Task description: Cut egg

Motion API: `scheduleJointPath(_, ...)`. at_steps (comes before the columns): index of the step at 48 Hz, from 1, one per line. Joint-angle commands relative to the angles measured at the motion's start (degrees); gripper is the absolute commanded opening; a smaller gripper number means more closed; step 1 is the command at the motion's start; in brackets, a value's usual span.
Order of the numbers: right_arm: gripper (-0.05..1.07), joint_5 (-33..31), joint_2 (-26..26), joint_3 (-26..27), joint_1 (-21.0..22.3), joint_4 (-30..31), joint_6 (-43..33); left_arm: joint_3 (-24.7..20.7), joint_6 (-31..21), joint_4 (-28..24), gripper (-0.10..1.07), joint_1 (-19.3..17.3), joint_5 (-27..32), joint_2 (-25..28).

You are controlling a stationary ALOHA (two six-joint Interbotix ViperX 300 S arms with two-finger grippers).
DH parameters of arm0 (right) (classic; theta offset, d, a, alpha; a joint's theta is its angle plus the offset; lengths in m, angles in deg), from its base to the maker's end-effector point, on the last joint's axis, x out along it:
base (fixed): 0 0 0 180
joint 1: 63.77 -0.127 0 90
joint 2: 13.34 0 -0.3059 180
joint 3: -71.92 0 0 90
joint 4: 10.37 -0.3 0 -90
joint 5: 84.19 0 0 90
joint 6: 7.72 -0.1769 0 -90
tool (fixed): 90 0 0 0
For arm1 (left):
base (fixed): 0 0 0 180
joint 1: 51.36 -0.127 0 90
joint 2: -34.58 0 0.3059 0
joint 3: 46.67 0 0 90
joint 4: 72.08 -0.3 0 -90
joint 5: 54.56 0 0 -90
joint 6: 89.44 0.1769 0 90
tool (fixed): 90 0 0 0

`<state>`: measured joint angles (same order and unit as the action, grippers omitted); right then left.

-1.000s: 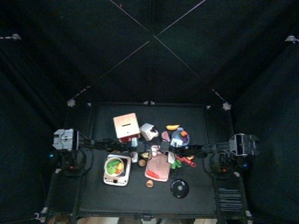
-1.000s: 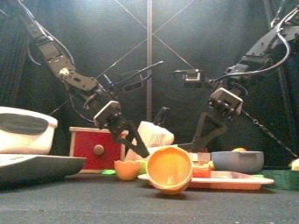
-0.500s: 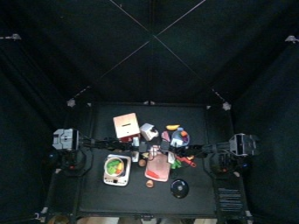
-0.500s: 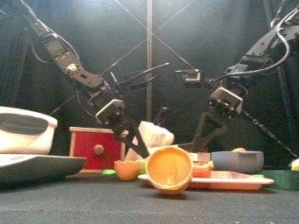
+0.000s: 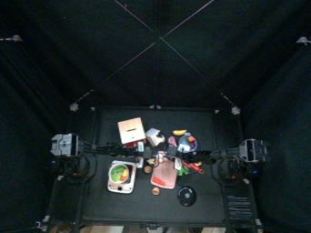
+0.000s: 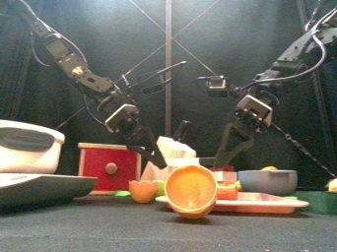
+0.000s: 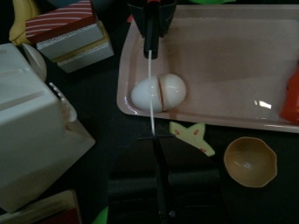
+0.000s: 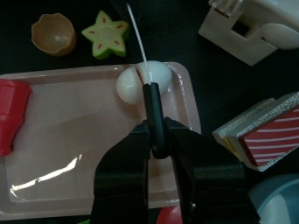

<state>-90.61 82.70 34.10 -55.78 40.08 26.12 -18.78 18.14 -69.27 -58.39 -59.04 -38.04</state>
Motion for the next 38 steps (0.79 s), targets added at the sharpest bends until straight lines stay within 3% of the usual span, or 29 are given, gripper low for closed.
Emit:
scheduleJointPath(1, 0.48, -0.3, -1.8, 0.4, 0.7, -0.5, -0.3, 0.0, -0.1, 0.2, 0.22, 0.0, -2.0, -2.0)
scheduleJointPath(15, 0.48, -0.2, -1.9, 0.3, 0.7, -0.5, -0.3, 0.0, -0.2, 0.3, 0.22, 0.1, -2.4, -3.1)
scheduleJointPath(31, 0.48, -0.2, -1.9, 0.2, 0.8, -0.6, -0.3, -3.1, -0.1, 1.1, 0.22, 2.6, 8.0, -4.2)
scheduleJointPath(38, 0.48, -0.2, -1.9, 0.0, 0.7, -0.6, -0.3, -4.0, 0.2, 1.0, 0.22, 3.3, 9.2, -5.7)
